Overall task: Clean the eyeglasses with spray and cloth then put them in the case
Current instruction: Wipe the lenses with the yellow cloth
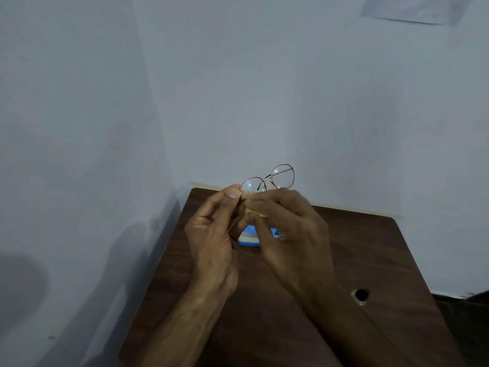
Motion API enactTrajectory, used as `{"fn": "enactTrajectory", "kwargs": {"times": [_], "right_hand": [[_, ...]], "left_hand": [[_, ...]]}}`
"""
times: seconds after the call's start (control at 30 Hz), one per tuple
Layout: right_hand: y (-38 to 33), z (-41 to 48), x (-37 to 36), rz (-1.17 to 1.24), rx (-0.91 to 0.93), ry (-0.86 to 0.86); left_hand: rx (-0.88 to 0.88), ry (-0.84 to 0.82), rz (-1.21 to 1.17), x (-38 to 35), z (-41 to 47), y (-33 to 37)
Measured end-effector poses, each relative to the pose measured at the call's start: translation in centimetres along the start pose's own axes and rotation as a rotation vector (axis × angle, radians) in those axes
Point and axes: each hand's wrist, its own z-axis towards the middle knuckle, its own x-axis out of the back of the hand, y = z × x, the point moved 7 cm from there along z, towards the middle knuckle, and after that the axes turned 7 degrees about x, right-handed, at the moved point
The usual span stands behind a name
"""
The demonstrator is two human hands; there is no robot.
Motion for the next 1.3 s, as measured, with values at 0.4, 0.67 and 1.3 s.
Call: {"fn": "enactTrajectory", "kwargs": {"times": [0.4,0.67,1.3], "right_hand": [[1.4,0.5,0.9,-0.038,0.005,0.062],[0.9,1.3,0.6,-0.020,0.057,0.055],[-0.3,2.3,-0.1,0.015,0.126,0.106]], "left_hand": [[-0.017,-0.008,-0.040,-0.3,0.1,0.6],[-0.050,-0.033,-0.025,-0.8,0.1,1.4],[-0.160,-0.056,0.124,-0.8,0.1,2.2]]}}
